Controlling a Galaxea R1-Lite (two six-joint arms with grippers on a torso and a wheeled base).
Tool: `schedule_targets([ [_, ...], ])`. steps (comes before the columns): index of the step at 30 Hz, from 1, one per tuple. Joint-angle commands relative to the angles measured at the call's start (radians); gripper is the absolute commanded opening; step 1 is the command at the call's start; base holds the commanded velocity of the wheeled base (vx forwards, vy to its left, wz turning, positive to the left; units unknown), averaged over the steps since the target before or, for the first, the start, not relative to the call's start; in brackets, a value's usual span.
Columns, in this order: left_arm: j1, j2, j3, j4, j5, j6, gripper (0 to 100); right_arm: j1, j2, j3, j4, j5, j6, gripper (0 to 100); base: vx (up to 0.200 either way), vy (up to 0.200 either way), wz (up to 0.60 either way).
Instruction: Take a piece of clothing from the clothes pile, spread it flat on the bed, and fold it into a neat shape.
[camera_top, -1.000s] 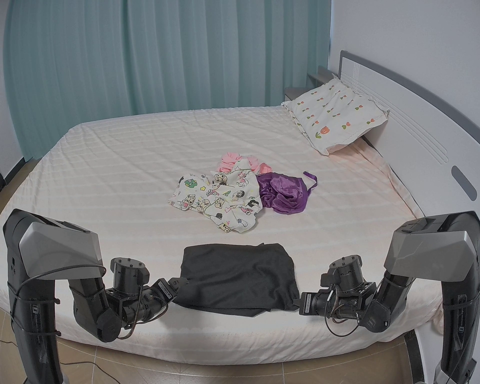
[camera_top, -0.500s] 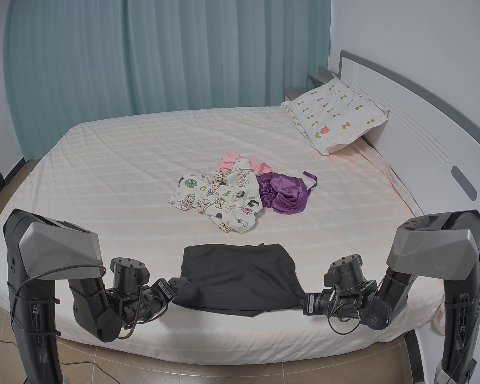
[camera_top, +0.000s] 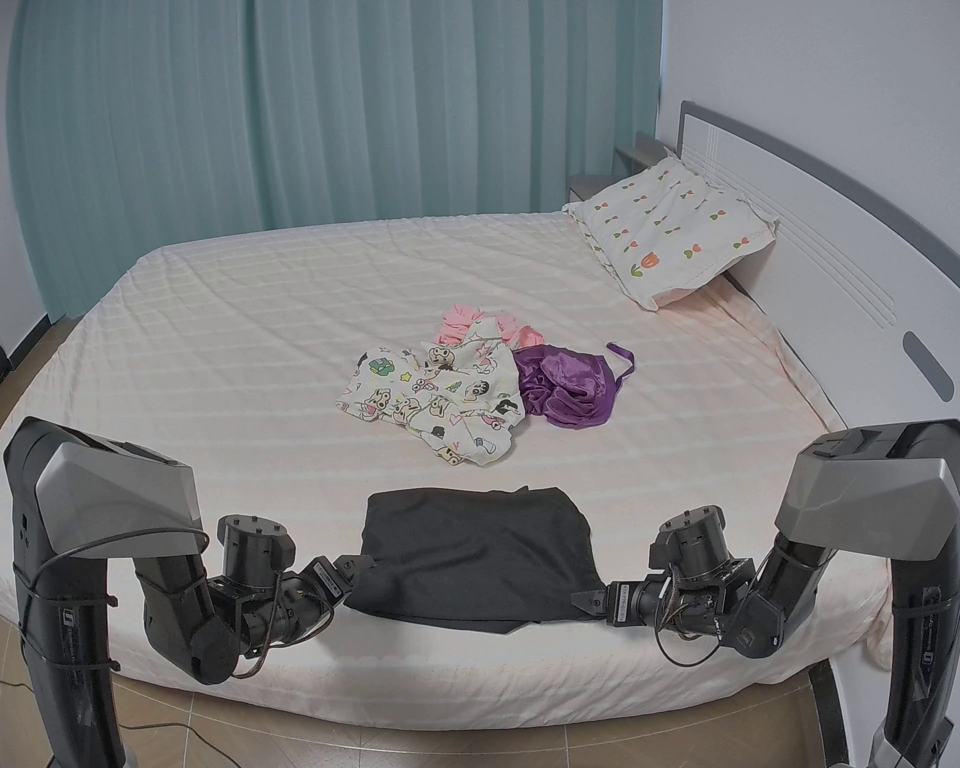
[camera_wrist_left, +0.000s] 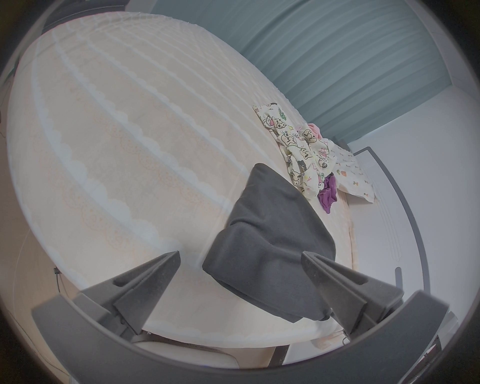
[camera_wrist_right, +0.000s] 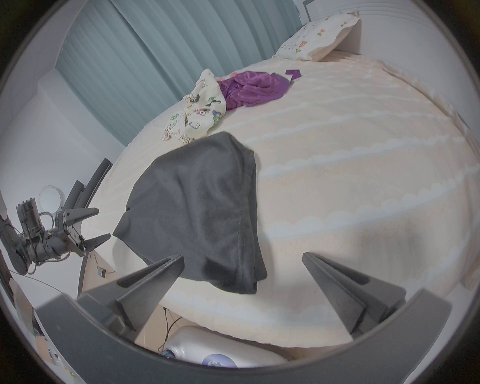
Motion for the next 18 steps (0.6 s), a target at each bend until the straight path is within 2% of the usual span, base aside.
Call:
schedule_targets([
  [1, 0.028, -0.050, 0.047, -0.037, -0.033, -0.007, 100, -0.012, -0.075, -0.001, -0.001, -0.024, 0.001, 100, 0.000, 0.000, 0.00],
  [7, 0.048, -0.182, 0.159, -0.157, -0.046, 0.010, 100, -0.062, -0.234, 0.007, 0.043, -0.035, 0.001, 100, 0.000, 0.000, 0.00],
  [13, 0.054, -0.395, 0.249, -0.180, -0.039, 0.128, 100, -0.100, -0.575, 0.211, 0.063, -0.080, 0.016, 100, 0.000, 0.000, 0.00],
  [16, 0.073, -0.532, 0.312, -0.181, -0.036, 0.220, 100, -0.103, -0.759, 0.269, 0.103, -0.106, 0.010, 100, 0.000, 0.000, 0.00],
  [18, 0.074, -0.578, 0.326, -0.178, -0.036, 0.229, 100, -0.103, -0.804, 0.286, 0.126, -0.113, 0.007, 100, 0.000, 0.000, 0.00],
])
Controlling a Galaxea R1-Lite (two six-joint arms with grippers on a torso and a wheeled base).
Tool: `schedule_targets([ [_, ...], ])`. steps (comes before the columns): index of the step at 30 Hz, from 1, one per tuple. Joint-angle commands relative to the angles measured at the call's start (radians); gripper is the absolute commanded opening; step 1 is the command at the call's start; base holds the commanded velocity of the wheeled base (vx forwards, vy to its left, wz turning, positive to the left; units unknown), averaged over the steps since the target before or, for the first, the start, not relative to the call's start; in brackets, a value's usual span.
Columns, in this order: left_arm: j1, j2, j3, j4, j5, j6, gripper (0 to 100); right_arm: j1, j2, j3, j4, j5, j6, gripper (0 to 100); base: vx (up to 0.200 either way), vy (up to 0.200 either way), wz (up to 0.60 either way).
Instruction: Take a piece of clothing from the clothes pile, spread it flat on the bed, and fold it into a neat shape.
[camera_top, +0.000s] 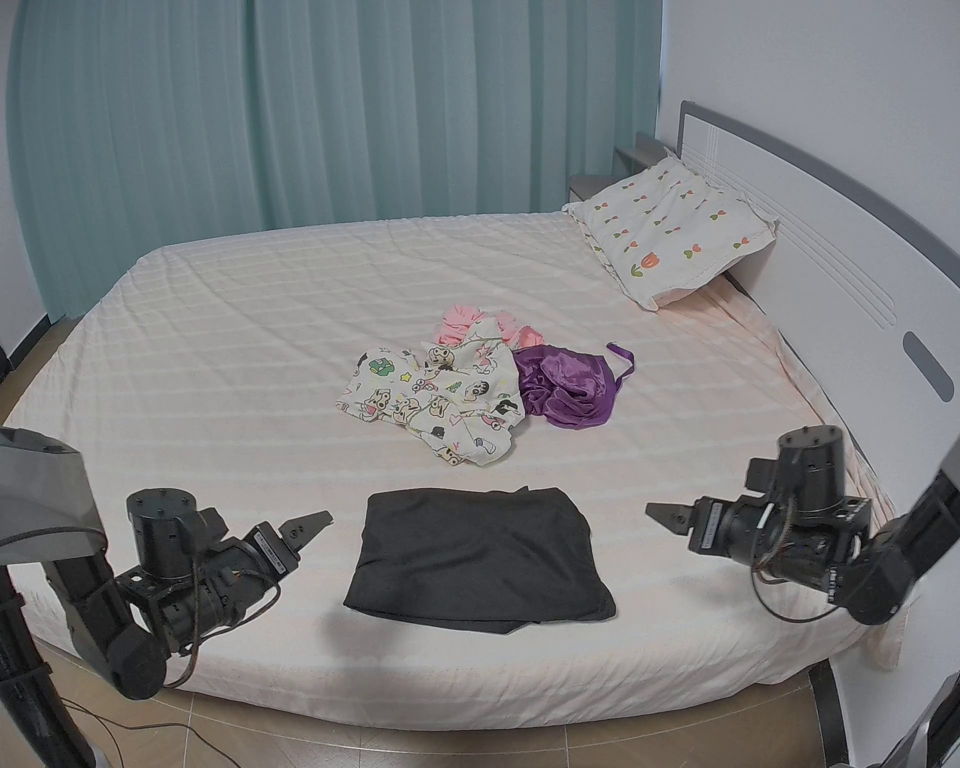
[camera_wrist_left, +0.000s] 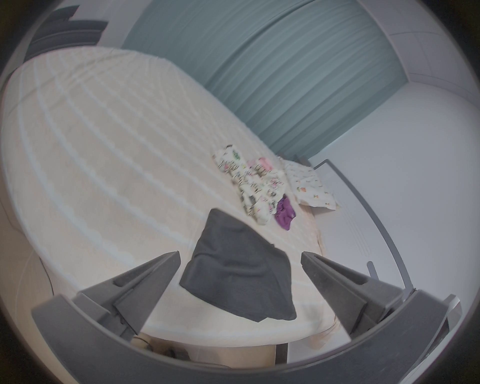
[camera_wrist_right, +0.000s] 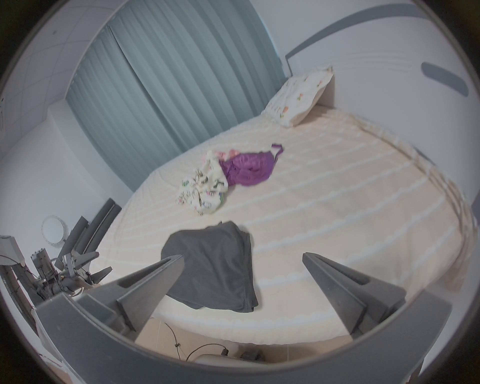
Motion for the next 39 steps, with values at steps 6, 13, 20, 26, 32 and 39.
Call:
schedule_targets([
  [6, 0.046, -0.580, 0.185, 0.084, 0.027, 0.200, 100, -0.005, -0.716, 0.267, 0.150, -0.124, -0.076, 100, 0.000, 0.000, 0.00],
  [13, 0.047, -0.873, 0.208, 0.329, 0.068, 0.209, 100, -0.014, -1.058, 0.356, 0.377, -0.170, -0.142, 100, 0.000, 0.000, 0.00],
  [20, 0.047, -1.215, 0.212, 0.657, 0.076, 0.302, 100, -0.060, -1.325, 0.388, 0.613, -0.170, -0.194, 100, 0.000, 0.000, 0.00],
  [26, 0.047, -1.439, 0.180, 0.946, 0.104, 0.347, 100, -0.088, -1.406, 0.450, 0.651, -0.170, -0.194, 100, 0.000, 0.000, 0.00],
  [32, 0.047, -1.593, 0.071, 1.162, 0.183, 0.364, 100, -0.132, -1.530, 0.516, 0.705, -0.170, -0.228, 100, 0.000, 0.000, 0.00],
  [39, 0.047, -1.703, 0.146, 1.210, 0.196, 0.465, 100, -0.184, -1.647, 0.516, 0.794, -0.159, -0.280, 100, 0.000, 0.000, 0.00],
])
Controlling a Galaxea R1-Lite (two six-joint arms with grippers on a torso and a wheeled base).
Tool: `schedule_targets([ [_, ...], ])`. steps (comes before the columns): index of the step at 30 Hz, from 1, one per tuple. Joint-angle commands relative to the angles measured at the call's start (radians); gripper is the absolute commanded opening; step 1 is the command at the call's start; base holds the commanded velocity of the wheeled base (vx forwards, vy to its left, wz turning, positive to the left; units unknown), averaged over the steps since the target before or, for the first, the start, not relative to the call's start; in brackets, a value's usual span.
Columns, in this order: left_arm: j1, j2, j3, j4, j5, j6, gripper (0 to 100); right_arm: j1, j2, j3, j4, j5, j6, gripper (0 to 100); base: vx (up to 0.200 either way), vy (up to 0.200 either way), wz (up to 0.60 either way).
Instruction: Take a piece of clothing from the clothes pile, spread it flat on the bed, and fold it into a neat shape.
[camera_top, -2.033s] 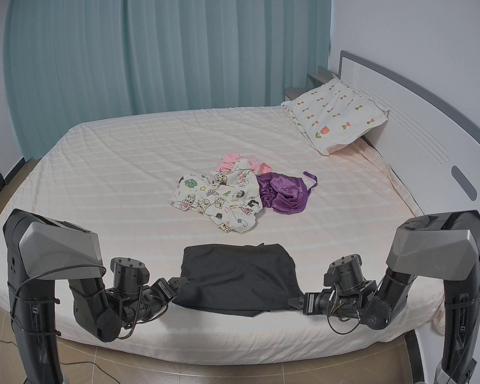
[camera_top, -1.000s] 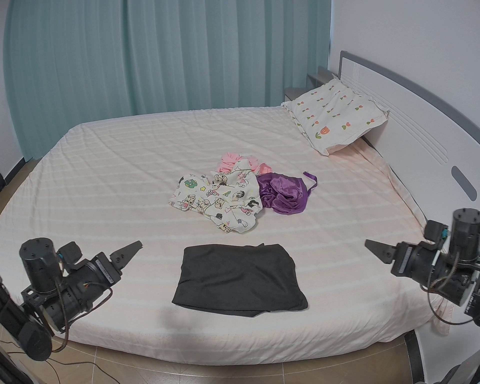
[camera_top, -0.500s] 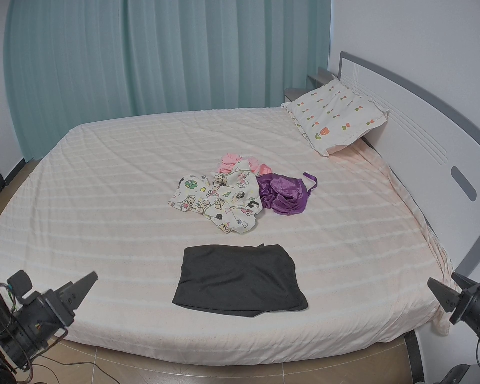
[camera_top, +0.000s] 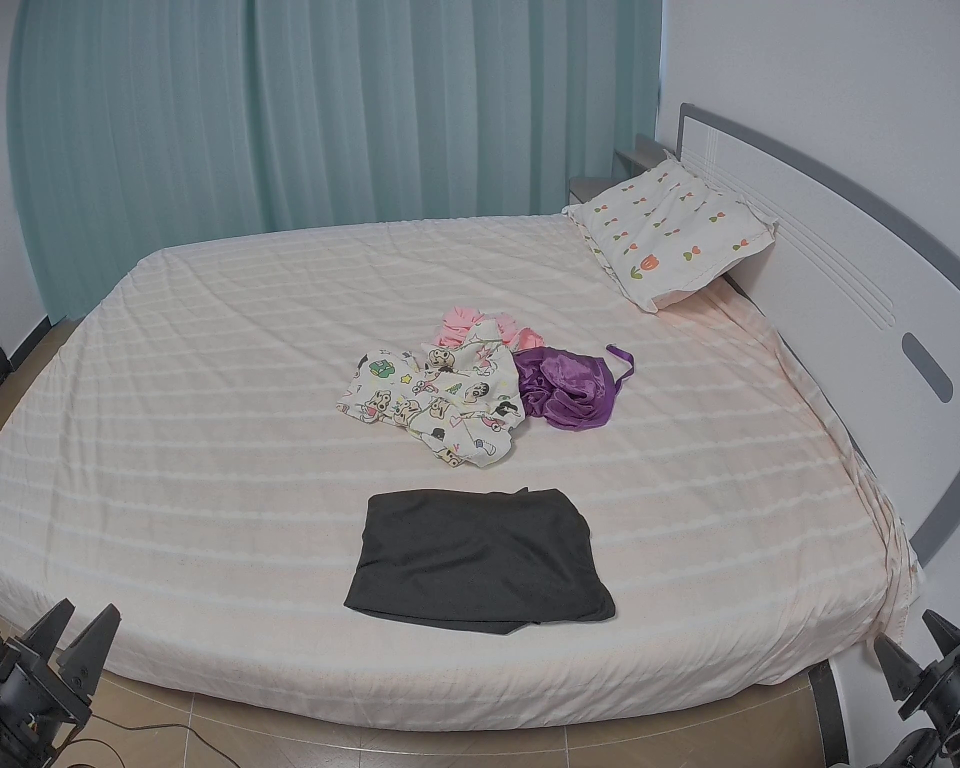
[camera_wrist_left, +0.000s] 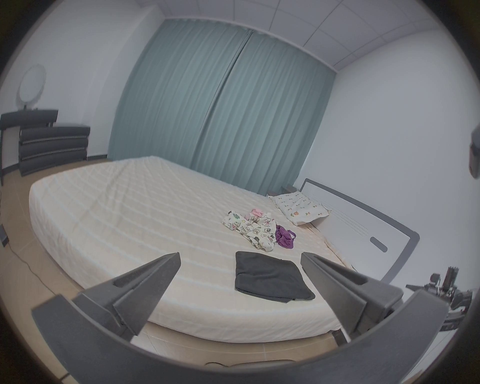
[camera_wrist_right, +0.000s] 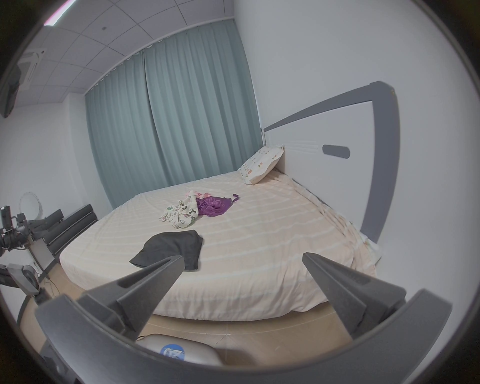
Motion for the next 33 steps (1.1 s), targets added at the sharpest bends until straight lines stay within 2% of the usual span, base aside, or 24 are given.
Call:
schedule_targets([
  [1, 0.001, -0.155, 0.043, 0.026, 0.017, 0.050, 100, -0.053, -0.138, 0.023, 0.039, 0.005, -0.038, 100, 0.000, 0.000, 0.00],
  [8, 0.001, -0.200, 0.063, 0.054, 0.089, 0.060, 100, -0.093, -0.181, 0.021, 0.044, 0.007, -0.055, 100, 0.000, 0.000, 0.00],
  [11, 0.001, -0.211, 0.063, 0.054, 0.140, 0.102, 100, -0.111, -0.201, 0.020, 0.047, 0.007, -0.061, 100, 0.000, 0.000, 0.00],
  [13, 0.001, -0.223, 0.071, 0.051, 0.206, 0.173, 100, -0.132, -0.218, 0.020, 0.050, 0.008, -0.090, 100, 0.000, 0.000, 0.00],
  [16, 0.001, -0.243, 0.069, 0.052, 0.226, 0.202, 100, -0.140, -0.227, 0.018, 0.050, 0.008, -0.103, 100, 0.000, 0.000, 0.00],
  [18, 0.003, -0.287, 0.072, 0.055, 0.286, 0.270, 100, -0.154, -0.257, 0.018, 0.051, 0.010, -0.133, 100, 0.000, 0.000, 0.00],
  [21, 0.017, -0.295, 0.083, 0.055, 0.341, 0.285, 100, -0.168, -0.258, 0.018, 0.053, 0.007, -0.147, 100, 0.000, 0.000, 0.00],
  [25, 0.052, -0.287, 0.082, 0.055, 0.348, 0.284, 100, -0.197, -0.244, 0.017, 0.055, 0.008, -0.167, 100, 0.000, 0.000, 0.00],
  [26, 0.113, -0.280, 0.079, 0.054, 0.345, 0.287, 100, -0.220, -0.232, 0.015, 0.064, 0.011, -0.198, 100, 0.000, 0.000, 0.00],
  [27, 0.113, -0.280, 0.079, 0.054, 0.345, 0.287, 100, -0.220, -0.232, 0.015, 0.064, 0.011, -0.198, 100, 0.000, 0.000, 0.00],
  [28, 0.173, -0.266, 0.080, 0.055, 0.344, 0.303, 100, -0.224, -0.226, 0.009, 0.081, 0.014, -0.216, 100, 0.000, 0.000, 0.00],
  [33, 0.236, -0.275, 0.077, 0.097, 0.350, 0.346, 100, -0.221, -0.181, 0.003, 0.105, 0.034, -0.218, 100, 0.000, 0.000, 0.00],
])
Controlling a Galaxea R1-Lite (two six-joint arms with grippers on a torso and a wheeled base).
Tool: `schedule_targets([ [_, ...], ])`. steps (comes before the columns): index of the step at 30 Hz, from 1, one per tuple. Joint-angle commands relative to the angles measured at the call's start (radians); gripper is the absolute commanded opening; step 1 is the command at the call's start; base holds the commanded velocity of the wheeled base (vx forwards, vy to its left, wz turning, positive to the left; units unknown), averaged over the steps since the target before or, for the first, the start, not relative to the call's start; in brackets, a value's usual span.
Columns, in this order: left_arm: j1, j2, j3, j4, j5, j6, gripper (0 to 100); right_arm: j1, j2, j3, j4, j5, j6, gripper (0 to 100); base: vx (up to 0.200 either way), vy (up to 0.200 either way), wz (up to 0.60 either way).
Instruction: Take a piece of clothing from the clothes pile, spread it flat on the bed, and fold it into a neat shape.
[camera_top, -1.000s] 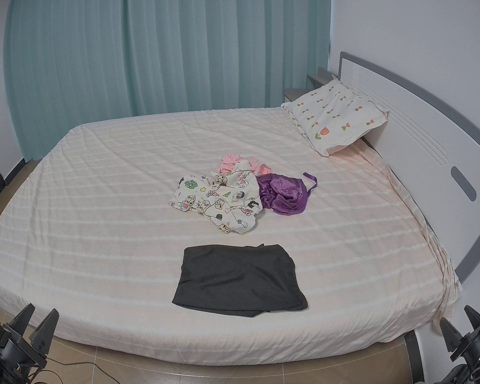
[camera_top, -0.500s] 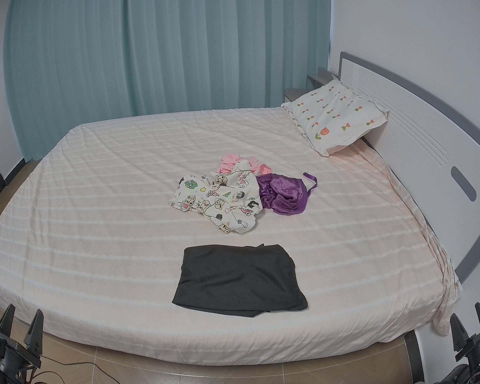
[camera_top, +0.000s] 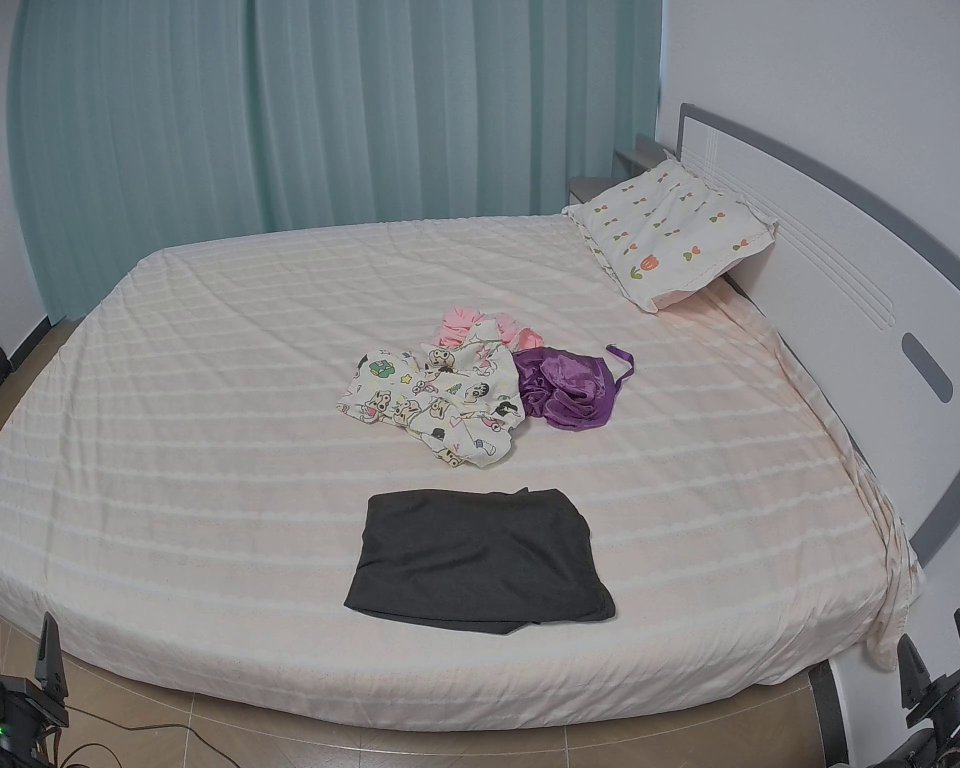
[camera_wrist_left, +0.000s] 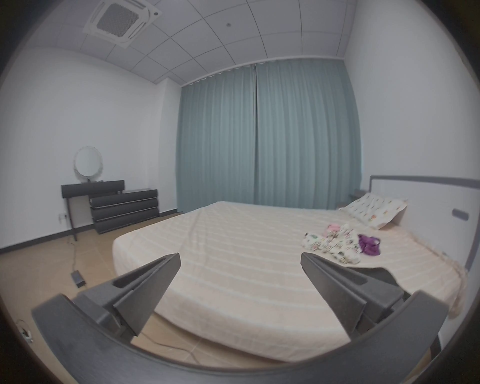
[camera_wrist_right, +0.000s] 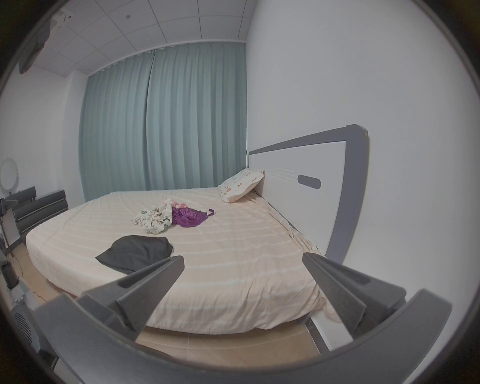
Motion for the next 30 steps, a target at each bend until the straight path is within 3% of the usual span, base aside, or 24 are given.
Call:
schedule_targets([
  [1, 0.097, 0.005, -0.002, 0.059, 0.004, 0.035, 100, -0.012, 0.067, -0.002, 0.012, 0.011, -0.007, 100, 0.000, 0.000, 0.00],
  [4, 0.152, -0.050, 0.001, 0.147, -0.015, 0.074, 100, -0.013, 0.081, -0.004, 0.013, 0.012, -0.009, 100, 0.000, 0.000, 0.00],
  [12, 0.152, -0.064, 0.027, 0.086, -0.147, 0.028, 100, -0.010, -0.022, -0.004, 0.013, 0.049, -0.009, 100, 0.000, 0.000, 0.00],
  [13, 0.152, -0.064, 0.032, 0.080, -0.202, 0.028, 100, -0.032, -0.071, -0.002, 0.010, 0.111, -0.002, 100, 0.000, 0.000, 0.00],
  [15, 0.152, -0.063, 0.032, 0.083, -0.292, 0.025, 100, -0.066, -0.118, -0.002, 0.013, 0.172, -0.002, 100, 0.000, 0.000, 0.00],
  [16, 0.152, -0.063, 0.032, 0.095, -0.374, 0.022, 100, -0.066, -0.123, -0.001, 0.003, 0.189, -0.002, 100, 0.000, 0.000, 0.00],
  [18, 0.150, -0.066, 0.032, 0.124, -0.458, 0.044, 100, -0.064, -0.120, -0.002, 0.004, 0.195, -0.012, 100, 0.000, 0.000, 0.00],
  [26, 0.130, -0.067, 0.032, 0.134, -0.516, 0.096, 100, -0.066, -0.120, -0.001, 0.004, 0.209, 0.011, 100, 0.000, 0.000, 0.00],
  [30, 0.012, -0.133, 0.032, 0.131, -0.520, 0.097, 100, -0.066, -0.120, 0.001, -0.002, 0.213, 0.001, 100, 0.000, 0.000, 0.00],
])
